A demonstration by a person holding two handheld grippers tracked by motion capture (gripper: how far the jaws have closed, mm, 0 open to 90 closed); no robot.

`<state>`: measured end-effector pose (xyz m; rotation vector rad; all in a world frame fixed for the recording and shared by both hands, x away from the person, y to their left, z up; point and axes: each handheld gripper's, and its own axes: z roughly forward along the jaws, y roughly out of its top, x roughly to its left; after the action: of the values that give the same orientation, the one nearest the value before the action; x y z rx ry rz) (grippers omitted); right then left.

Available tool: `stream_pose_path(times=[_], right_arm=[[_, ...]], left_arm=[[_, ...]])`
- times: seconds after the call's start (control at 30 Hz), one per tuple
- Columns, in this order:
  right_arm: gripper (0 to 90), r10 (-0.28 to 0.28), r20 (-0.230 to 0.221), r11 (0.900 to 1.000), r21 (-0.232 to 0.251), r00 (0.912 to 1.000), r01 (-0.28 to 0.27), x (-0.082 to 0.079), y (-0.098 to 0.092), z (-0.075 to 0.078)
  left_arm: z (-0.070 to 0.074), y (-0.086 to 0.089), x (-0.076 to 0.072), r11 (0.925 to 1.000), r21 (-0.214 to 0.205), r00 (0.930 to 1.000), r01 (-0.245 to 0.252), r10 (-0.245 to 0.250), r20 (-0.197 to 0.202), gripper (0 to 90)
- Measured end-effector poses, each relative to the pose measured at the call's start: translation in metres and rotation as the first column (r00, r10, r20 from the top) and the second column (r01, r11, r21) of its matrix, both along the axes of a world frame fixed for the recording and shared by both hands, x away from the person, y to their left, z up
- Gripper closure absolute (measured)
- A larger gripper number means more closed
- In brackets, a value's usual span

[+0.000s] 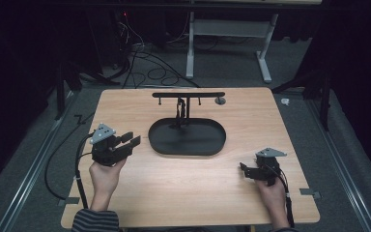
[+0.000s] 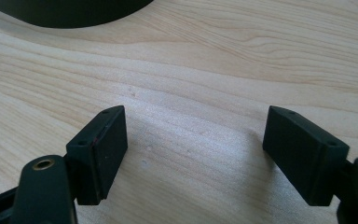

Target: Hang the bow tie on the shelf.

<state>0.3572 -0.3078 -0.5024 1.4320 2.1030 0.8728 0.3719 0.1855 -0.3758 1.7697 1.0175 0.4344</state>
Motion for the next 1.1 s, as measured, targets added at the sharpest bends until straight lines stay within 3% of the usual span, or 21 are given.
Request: stream_pose_path(times=[0.33,1.1], right_arm=[[22.9,0.001,0.000,1.0000,-0.001,1.0000,-0.001,0.000,0.000,0.000],[22.9,0.001,0.000,1.0000,-0.001,1.0000,-0.001,0.000,0.000,0.000]], left_arm=[[-0.004,0.005,-0.008,0.9999,-0.008,0.9999,-0.011,0.011,-0.002,61.3],[-0.026,0.010,-0.018,0.9991,-0.016,0.9982,-0.039,0.038,-0.047,60.1]])
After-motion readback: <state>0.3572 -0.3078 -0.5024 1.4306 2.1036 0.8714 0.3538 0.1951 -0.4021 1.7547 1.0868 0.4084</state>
